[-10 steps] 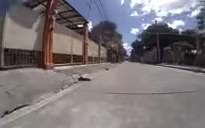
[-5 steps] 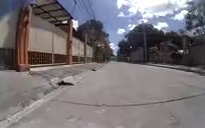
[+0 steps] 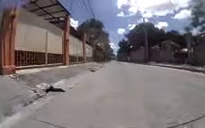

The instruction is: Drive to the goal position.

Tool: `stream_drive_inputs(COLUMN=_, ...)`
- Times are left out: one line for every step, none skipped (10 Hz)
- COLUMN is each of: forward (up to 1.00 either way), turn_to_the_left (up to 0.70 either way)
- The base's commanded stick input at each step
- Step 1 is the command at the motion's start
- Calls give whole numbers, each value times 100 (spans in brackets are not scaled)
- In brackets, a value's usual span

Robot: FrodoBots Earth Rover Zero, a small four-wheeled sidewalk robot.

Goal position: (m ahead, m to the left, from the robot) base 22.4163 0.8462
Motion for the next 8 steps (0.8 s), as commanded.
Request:
stream_drive_inputs(forward=100, turn_to_the_left=-40)
stream_drive_inputs(forward=100, turn_to_the_left=-40)
stream_drive_inputs(forward=100, turn_to_the_left=-40)
stream_drive_inputs(forward=100, turn_to_the_left=-40)
stream_drive_inputs(forward=100, turn_to_the_left=0)
stream_drive_inputs(forward=100, turn_to_the_left=0)
stream_drive_inputs(forward=100, turn_to_the_left=3)
stream_drive_inputs(forward=100, turn_to_the_left=0)
